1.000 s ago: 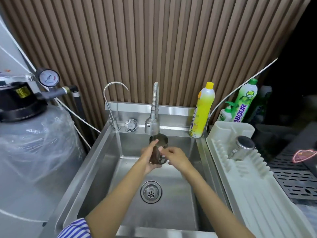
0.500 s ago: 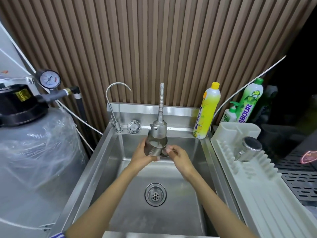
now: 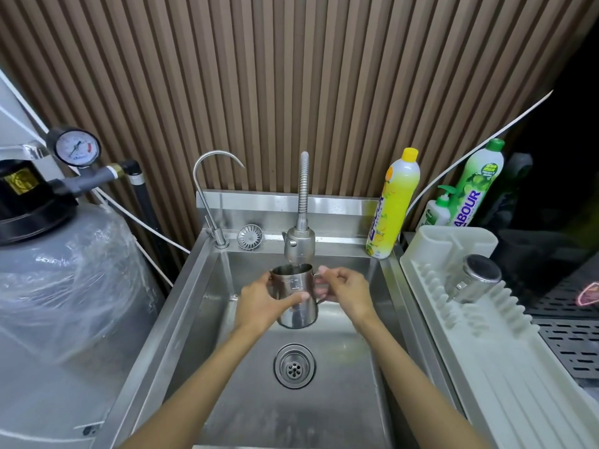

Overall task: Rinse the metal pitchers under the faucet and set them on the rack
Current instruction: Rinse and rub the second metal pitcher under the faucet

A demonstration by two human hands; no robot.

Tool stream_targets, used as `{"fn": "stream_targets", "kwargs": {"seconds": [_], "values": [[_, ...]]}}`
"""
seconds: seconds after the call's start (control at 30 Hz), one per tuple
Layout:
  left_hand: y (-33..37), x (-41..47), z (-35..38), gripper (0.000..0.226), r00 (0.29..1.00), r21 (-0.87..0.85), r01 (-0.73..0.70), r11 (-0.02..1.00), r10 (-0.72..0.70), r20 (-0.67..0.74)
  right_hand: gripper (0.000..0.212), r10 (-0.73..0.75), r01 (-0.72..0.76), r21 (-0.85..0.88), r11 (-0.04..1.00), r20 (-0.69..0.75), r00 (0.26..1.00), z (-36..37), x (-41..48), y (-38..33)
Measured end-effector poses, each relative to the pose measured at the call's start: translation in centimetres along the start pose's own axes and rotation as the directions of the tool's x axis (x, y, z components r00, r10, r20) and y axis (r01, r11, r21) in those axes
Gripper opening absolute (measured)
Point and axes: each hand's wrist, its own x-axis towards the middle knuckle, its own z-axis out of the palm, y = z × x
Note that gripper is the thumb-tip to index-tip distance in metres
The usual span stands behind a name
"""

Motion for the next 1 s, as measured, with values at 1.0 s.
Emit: {"fn": "stream_targets", "kwargs": {"seconds": [1.0], "values": [[1.3,0.2,1.2,0.080,0.956,0.038,-0.215,0.976,0.219,-0.196,0.013,0.036,-0.066,0.107,0.992,0.259,0.965,1.1,0.4,1.0]]}}
